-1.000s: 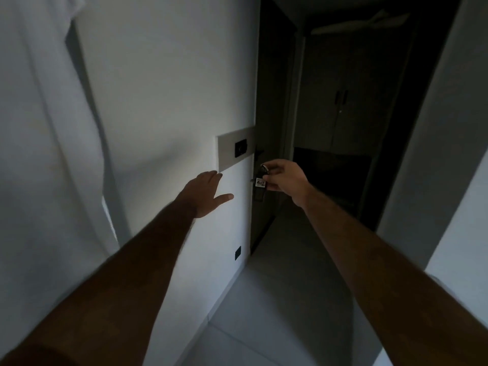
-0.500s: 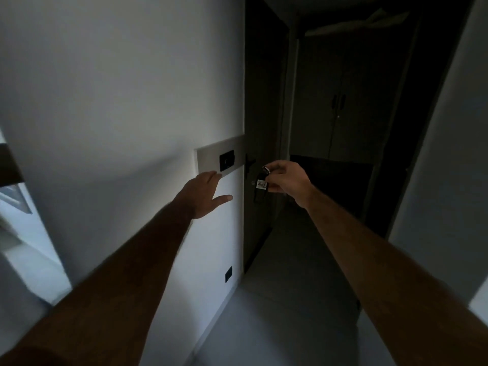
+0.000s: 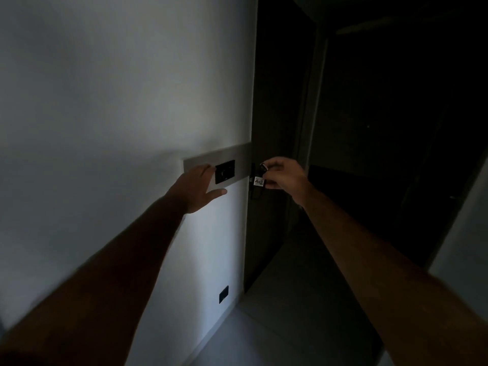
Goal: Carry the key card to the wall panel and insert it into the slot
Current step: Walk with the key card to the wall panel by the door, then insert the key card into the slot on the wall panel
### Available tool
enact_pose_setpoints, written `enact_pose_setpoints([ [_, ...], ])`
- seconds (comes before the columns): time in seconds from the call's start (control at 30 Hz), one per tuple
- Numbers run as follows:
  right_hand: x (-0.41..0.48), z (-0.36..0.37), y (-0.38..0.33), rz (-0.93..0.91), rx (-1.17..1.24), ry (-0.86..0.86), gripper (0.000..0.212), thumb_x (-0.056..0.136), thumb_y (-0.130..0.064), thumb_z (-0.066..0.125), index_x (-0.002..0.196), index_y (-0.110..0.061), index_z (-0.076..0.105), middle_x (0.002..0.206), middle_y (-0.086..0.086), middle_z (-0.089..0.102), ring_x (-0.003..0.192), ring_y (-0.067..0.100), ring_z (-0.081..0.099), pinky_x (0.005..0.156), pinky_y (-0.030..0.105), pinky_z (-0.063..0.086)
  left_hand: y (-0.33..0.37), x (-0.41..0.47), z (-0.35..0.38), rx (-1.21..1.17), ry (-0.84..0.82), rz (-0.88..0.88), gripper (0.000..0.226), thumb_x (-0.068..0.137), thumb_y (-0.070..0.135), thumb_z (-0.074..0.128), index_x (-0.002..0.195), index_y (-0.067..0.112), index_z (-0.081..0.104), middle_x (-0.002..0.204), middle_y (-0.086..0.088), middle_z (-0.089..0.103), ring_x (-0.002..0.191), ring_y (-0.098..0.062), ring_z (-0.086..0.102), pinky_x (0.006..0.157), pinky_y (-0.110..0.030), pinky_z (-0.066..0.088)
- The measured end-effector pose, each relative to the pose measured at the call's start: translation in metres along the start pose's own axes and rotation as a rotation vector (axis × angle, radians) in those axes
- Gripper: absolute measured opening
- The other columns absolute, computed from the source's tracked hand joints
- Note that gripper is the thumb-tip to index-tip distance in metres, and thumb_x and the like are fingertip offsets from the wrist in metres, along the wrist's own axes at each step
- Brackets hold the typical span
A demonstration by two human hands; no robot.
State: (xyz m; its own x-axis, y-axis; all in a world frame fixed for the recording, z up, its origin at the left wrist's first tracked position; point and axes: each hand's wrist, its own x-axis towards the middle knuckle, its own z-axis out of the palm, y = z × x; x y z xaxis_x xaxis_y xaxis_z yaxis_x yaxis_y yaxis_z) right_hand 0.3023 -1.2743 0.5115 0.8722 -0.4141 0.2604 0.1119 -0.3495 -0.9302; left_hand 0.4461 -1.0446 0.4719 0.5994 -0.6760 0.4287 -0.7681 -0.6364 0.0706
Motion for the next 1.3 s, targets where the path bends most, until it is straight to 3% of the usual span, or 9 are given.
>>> enact_pose_setpoints([
  [0.07, 0.02, -0.001, 0.008, -0.01, 0.005, -0.014, 0.031, 0.087, 0.001, 0.066, 0.118, -0.005, 0.063, 0.106, 0.013, 0.071, 0.095, 0.022, 0.073, 0.073, 0.027, 0.063, -0.004, 0.015, 0.002, 0.01, 0.006, -0.008, 0.09, 0.09, 0.072, 0.042, 0.152, 0.007, 0.034, 0.158, -0.016, 0.04, 0.145, -0.033, 0.039, 0.118, -0.046, 0.036],
  [0.37, 0.144, 0.005, 0.034, -0.026, 0.033, -0.056, 0.028, 0.086, 0.004, 0.066, 0.113, -0.002, 0.062, 0.095, 0.007, 0.067, 0.085, 0.02, 0.07, 0.059, 0.021, 0.059, -0.041, 0.109, 0.027, 0.092, 0.028, -0.032, 0.082, 0.094, 0.058, 0.053, 0.152, 0.005, 0.035, 0.159, -0.018, 0.038, 0.147, -0.032, 0.036, 0.121, -0.043, 0.031],
  [0.5, 0.192, 0.006, 0.046, -0.022, 0.032, -0.07, 0.03, 0.087, 0.001, 0.065, 0.117, 0.0, 0.061, 0.108, 0.014, 0.066, 0.095, 0.025, 0.068, 0.067, 0.026, 0.062, -0.049, 0.143, 0.041, 0.098, 0.008, -0.071, 0.083, 0.094, 0.059, 0.052, 0.154, 0.006, 0.031, 0.163, -0.017, 0.032, 0.151, -0.031, 0.03, 0.123, -0.045, 0.028],
  [0.7, 0.264, -0.005, 0.07, -0.056, 0.035, -0.114, 0.032, 0.086, 0.005, 0.065, 0.118, 0.003, 0.059, 0.105, 0.015, 0.062, 0.097, 0.028, 0.065, 0.081, 0.038, 0.06, -0.054, 0.189, 0.064, 0.113, 0.033, -0.146, 0.083, 0.094, 0.058, 0.054, 0.155, 0.007, 0.032, 0.165, -0.015, 0.029, 0.153, -0.03, 0.027, 0.125, -0.041, 0.023],
  [0.83, 0.31, -0.014, 0.085, -0.095, 0.041, -0.182, 0.027, 0.084, 0.009, 0.064, 0.109, -0.002, 0.06, 0.091, 0.01, 0.061, 0.083, 0.02, 0.063, 0.065, 0.023, 0.058, -0.055, 0.218, 0.082, 0.136, 0.037, -0.218, 0.083, 0.094, 0.059, 0.052, 0.156, 0.007, 0.03, 0.166, -0.015, 0.027, 0.154, -0.03, 0.024, 0.126, -0.042, 0.022],
  [0.9, 0.334, -0.019, 0.092, -0.115, 0.024, -0.207, 0.03, 0.084, 0.009, 0.065, 0.112, 0.0, 0.06, 0.088, 0.006, 0.06, 0.077, 0.015, 0.062, 0.064, 0.022, 0.057, -0.055, 0.232, 0.09, 0.156, 0.048, -0.248, 0.083, 0.095, 0.058, 0.051, 0.156, 0.007, 0.029, 0.166, -0.015, 0.026, 0.154, -0.03, 0.024, 0.126, -0.043, 0.022],
  [1.03, 0.377, -0.02, 0.109, -0.12, 0.04, -0.244, 0.031, 0.083, 0.01, 0.065, 0.113, 0.002, 0.06, 0.086, 0.004, 0.06, 0.079, 0.016, 0.063, 0.057, 0.017, 0.057, -0.055, 0.257, 0.104, 0.193, 0.049, -0.283, 0.083, 0.095, 0.058, 0.051, 0.156, 0.007, 0.029, 0.167, -0.014, 0.024, 0.155, -0.03, 0.021, 0.126, -0.041, 0.019],
  [1.17, 0.413, -0.009, 0.127, -0.133, 0.051, -0.295, 0.025, 0.082, 0.011, 0.065, 0.099, -0.007, 0.061, 0.098, 0.017, 0.061, 0.092, 0.026, 0.064, 0.068, 0.029, 0.059, -0.066, 0.277, 0.112, 0.266, 0.069, -0.285, 0.083, 0.095, 0.06, 0.05, 0.157, 0.008, 0.028, 0.168, -0.014, 0.022, 0.156, -0.03, 0.018, 0.126, -0.041, 0.015],
  [1.3, 0.447, 0.004, 0.137, -0.136, 0.085, -0.342, 0.027, 0.08, 0.012, 0.066, 0.086, -0.014, 0.061, 0.088, 0.008, 0.063, 0.094, 0.028, 0.065, 0.073, 0.038, 0.061, -0.084, 0.297, 0.115, 0.411, 0.091, -0.208, 0.084, 0.094, 0.063, 0.045, 0.154, 0.005, 0.035, 0.166, -0.018, 0.026, 0.156, -0.035, 0.019, 0.127, -0.047, 0.014],
])
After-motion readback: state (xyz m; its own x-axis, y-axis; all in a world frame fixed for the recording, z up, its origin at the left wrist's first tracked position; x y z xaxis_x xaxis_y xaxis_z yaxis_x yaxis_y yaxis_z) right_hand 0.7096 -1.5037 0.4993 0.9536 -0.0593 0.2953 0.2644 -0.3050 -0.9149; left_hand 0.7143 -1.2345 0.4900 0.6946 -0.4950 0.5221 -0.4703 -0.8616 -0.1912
